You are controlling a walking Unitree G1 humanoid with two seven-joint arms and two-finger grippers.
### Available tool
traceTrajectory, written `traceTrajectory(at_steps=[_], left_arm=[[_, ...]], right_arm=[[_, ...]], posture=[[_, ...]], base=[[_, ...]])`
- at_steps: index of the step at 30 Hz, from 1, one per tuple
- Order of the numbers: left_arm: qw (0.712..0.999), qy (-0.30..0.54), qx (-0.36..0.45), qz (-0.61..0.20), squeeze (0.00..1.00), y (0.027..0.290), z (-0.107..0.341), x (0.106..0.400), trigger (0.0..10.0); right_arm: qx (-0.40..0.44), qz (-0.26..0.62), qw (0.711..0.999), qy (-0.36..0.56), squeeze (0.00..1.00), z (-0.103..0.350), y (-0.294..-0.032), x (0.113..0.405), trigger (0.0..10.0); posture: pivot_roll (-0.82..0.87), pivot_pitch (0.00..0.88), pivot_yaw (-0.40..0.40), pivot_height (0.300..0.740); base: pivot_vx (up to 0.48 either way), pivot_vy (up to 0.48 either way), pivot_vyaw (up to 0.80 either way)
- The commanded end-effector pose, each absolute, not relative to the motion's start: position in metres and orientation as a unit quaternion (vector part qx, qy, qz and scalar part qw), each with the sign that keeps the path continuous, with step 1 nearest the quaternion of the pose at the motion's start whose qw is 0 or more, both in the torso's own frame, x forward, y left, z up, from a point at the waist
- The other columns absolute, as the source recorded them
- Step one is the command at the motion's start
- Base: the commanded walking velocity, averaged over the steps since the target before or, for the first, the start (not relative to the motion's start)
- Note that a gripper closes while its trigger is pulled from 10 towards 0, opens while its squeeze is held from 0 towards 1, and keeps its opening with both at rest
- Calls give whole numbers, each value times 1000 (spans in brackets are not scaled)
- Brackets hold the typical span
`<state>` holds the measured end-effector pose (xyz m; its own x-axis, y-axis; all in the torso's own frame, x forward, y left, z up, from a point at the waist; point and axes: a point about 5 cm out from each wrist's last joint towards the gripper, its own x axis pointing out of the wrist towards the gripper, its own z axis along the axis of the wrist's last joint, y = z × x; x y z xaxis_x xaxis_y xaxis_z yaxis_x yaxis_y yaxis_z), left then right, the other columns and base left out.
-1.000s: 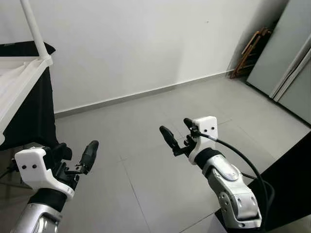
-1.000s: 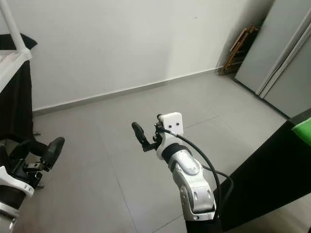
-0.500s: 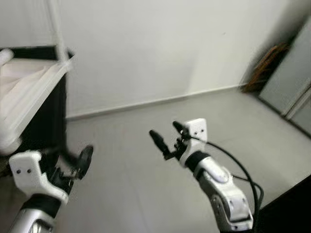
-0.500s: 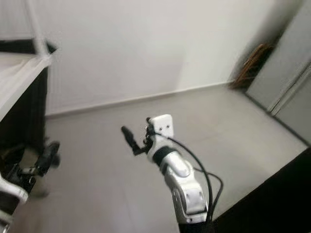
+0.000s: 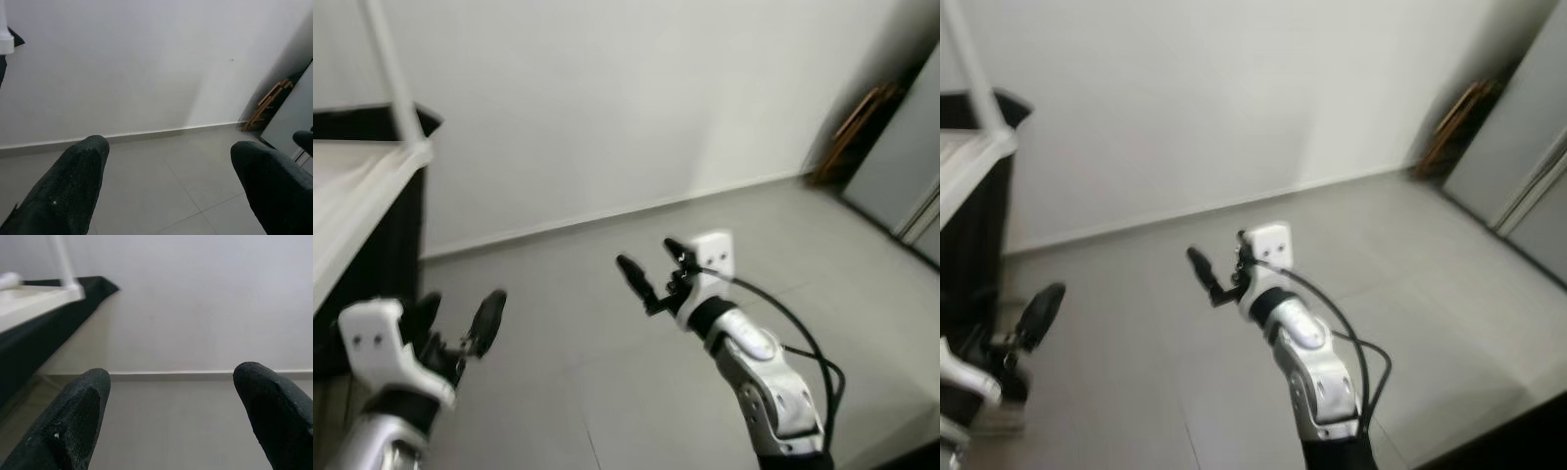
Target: Building children table
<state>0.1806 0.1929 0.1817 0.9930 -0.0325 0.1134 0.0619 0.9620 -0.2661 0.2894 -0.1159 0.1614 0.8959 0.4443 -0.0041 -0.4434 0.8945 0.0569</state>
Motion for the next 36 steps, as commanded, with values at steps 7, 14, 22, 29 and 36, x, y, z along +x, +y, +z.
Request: traceTrajectory(at_steps=[7,14,22,29,36], left_arm=[[990,-52,-131,-22,0,194,181,179,10000],[990,-52,-131,-23,0,194,181,179,10000],[990,-53,-131,-22,0,195,181,180,10000],[990,-54,-130,-22,0,196,181,180,10000],[990,-55,-130,-20,0,195,182,180,10000]], right_arm=[[36,239,970,9,0,161,-112,288,10000],[39,248,968,9,0,161,-111,288,10000],[40,250,967,8,0,162,-110,289,10000],[36,255,966,5,0,163,-108,289,10000],[29,308,951,-6,0,166,-101,283,10000]], posture=[[-164,77,-85,740],[-163,76,-86,740],[-163,78,-84,740],[-157,80,-80,740],[-148,81,-84,740]], base=[[357,0,0],[354,0,0],[352,0,0],[351,0,0],[349,0,286]])
